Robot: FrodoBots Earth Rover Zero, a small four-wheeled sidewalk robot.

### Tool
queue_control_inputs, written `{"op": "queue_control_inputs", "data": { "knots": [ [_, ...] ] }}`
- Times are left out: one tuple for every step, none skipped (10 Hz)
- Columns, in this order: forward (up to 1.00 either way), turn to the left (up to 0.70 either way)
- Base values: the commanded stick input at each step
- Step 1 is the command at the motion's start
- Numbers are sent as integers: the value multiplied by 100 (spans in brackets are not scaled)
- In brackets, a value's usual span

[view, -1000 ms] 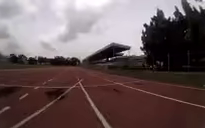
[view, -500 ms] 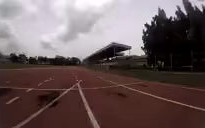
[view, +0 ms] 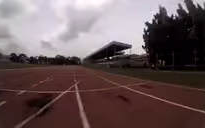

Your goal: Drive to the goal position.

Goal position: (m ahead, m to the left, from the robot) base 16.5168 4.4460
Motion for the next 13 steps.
{"op": "queue_control_inputs", "data": {
  "knots": [
    [70, 0],
    [70, 0],
    [70, 0],
    [70, 0],
    [70, 0],
    [70, 0],
    [70, 0],
    [70, 0],
    [70, 0],
    [70, 0],
    [70, 0],
    [70, 0],
    [70, 0]
  ]
}}
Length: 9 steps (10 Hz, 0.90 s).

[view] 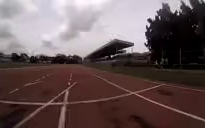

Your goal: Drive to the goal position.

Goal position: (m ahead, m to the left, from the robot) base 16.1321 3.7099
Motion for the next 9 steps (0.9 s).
{"op": "queue_control_inputs", "data": {
  "knots": [
    [70, 2],
    [70, 7],
    [70, 12],
    [70, 14],
    [70, 13],
    [70, 4],
    [70, 0],
    [70, 1],
    [70, 9]
  ]
}}
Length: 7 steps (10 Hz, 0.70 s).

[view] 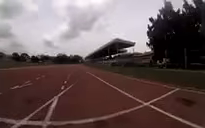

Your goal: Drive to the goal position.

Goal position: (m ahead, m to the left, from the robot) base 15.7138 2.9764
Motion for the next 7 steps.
{"op": "queue_control_inputs", "data": {
  "knots": [
    [70, 13],
    [70, 14],
    [70, 6],
    [70, 0],
    [70, 0],
    [70, 0],
    [70, 0]
  ]
}}
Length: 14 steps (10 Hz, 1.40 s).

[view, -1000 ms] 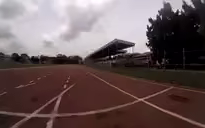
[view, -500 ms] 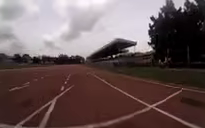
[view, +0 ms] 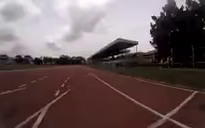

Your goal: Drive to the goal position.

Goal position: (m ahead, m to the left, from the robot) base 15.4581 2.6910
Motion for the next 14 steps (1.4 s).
{"op": "queue_control_inputs", "data": {
  "knots": [
    [70, 0],
    [70, 0],
    [70, 0],
    [70, 0],
    [70, 0],
    [70, 0],
    [70, 0],
    [70, 0],
    [70, 0],
    [70, 0],
    [70, 0],
    [70, 0],
    [70, 0],
    [70, 0]
  ]
}}
